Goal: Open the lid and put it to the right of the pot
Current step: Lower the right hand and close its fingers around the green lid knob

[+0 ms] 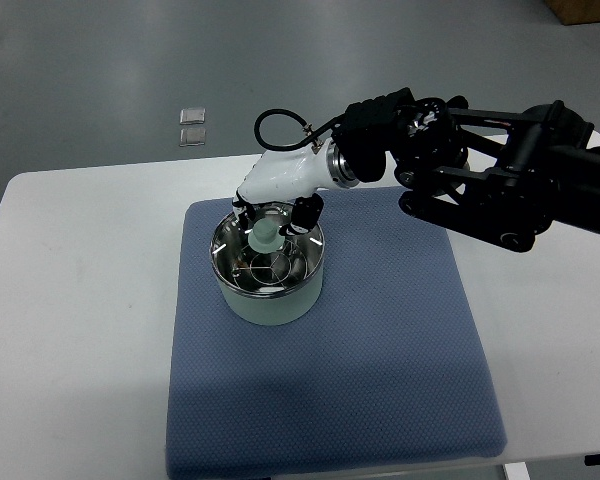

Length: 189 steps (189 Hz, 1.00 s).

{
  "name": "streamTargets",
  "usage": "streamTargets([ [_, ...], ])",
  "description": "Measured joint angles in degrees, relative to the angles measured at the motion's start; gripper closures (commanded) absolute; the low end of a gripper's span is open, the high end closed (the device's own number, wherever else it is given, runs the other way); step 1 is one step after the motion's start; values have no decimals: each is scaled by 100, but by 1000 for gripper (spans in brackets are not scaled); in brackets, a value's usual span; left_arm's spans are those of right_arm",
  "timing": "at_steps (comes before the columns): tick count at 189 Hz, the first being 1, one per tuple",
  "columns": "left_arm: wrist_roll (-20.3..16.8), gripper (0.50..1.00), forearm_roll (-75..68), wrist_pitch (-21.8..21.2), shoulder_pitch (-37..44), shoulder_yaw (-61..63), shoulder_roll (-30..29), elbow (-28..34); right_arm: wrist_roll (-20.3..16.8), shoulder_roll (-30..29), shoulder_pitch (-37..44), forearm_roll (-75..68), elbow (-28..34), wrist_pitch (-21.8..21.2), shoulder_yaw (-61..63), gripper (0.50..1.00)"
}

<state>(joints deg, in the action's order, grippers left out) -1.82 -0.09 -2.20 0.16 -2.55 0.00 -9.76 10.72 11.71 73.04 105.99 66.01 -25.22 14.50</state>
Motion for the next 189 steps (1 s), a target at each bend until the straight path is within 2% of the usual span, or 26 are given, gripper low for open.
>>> streamTargets([
  [92,3,500,0,0,1,0,0,0,-3,-46,-25,0,-27,-10,0,840],
  [189,1,500,0,0,1,0,0,0,-79,-157,-18,0,-32,-18,-9,840],
])
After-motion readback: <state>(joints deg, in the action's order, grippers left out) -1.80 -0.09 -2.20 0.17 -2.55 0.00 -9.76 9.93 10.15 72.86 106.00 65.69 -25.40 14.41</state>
